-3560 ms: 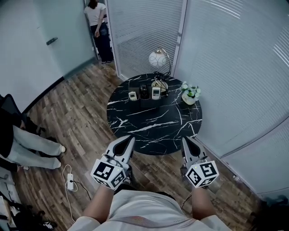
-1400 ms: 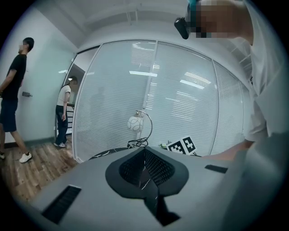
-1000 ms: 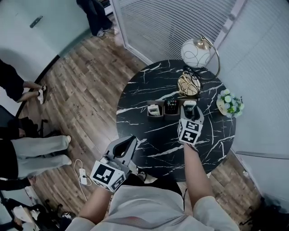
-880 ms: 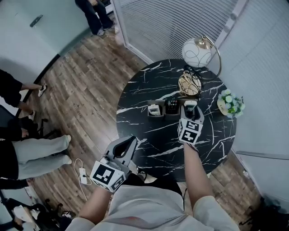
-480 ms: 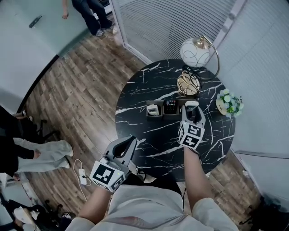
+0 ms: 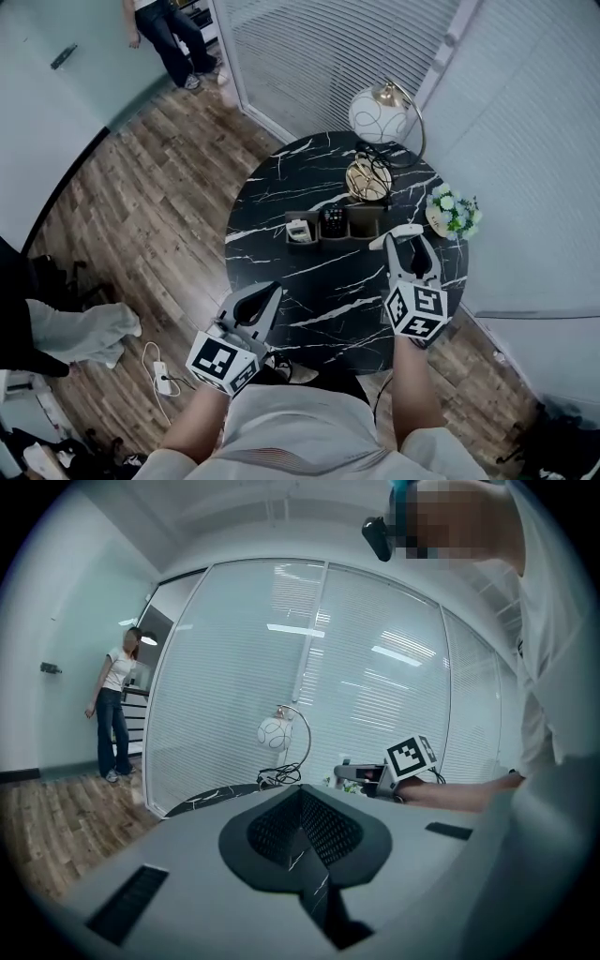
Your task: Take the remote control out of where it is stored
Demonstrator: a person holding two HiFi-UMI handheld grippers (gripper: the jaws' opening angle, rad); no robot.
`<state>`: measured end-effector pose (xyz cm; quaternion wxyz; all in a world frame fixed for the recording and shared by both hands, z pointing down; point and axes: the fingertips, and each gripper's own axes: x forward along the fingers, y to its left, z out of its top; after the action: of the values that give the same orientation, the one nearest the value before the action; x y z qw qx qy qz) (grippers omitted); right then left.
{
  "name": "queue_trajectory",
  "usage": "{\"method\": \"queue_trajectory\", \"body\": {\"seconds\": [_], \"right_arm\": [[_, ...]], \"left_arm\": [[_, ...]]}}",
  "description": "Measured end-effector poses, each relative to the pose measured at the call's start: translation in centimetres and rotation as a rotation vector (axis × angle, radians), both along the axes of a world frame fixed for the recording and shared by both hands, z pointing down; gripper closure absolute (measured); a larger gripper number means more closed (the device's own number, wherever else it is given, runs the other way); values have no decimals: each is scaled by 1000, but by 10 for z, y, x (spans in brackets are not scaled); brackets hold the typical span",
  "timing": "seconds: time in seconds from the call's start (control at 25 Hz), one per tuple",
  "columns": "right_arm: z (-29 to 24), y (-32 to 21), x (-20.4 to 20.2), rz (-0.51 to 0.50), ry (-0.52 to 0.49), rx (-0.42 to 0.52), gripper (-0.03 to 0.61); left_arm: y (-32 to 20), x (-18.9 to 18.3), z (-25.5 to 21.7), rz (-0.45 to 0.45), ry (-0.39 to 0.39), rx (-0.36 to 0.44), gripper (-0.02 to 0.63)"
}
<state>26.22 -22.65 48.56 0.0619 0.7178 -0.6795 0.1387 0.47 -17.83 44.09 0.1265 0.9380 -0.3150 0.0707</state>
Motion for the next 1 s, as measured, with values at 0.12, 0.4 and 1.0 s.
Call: {"method": "queue_trajectory", "body": {"seconds": [0.12, 0.4, 1.0], "right_arm": [[-2, 26, 6, -42, 3, -58, 325], [49, 93, 14, -136, 12, -290, 325], [189, 115, 1, -251, 133, -660, 325]], "left_arm": [[5, 8, -3, 12, 9, 6, 604], [19, 28, -7, 37, 28, 18, 604], [34, 26, 5, -8, 2, -7, 604]]}}
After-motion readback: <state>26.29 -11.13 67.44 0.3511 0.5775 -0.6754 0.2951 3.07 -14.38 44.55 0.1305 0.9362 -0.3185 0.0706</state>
